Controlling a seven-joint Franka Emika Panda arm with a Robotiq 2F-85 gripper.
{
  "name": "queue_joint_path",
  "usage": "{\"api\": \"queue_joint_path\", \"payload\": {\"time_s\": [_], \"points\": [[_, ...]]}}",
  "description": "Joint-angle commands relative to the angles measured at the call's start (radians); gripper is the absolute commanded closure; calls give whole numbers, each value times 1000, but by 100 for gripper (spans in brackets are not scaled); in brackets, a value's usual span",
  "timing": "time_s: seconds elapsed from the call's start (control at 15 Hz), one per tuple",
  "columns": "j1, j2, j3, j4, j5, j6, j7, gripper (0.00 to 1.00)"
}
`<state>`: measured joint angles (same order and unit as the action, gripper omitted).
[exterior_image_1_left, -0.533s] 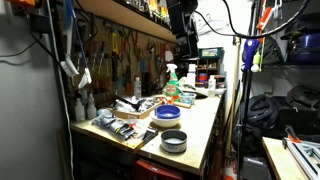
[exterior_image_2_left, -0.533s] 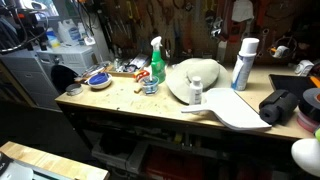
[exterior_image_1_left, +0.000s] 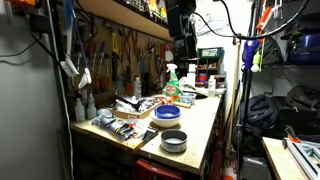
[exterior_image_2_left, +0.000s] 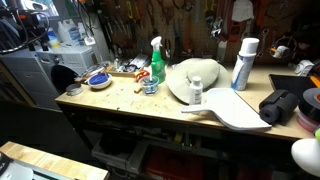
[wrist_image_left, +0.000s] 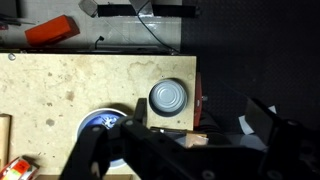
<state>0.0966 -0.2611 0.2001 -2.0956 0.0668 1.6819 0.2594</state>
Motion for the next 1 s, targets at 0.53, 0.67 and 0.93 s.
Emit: {"api": "queue_joint_path", "payload": {"time_s": [0.53,0.67,0.93], "points": [[5,244,-12,-171,-119,412,156,0],[1,301,-34,-189,-121,465,198,0],[11,325,-64,-173,-80,437,169,0]]}}
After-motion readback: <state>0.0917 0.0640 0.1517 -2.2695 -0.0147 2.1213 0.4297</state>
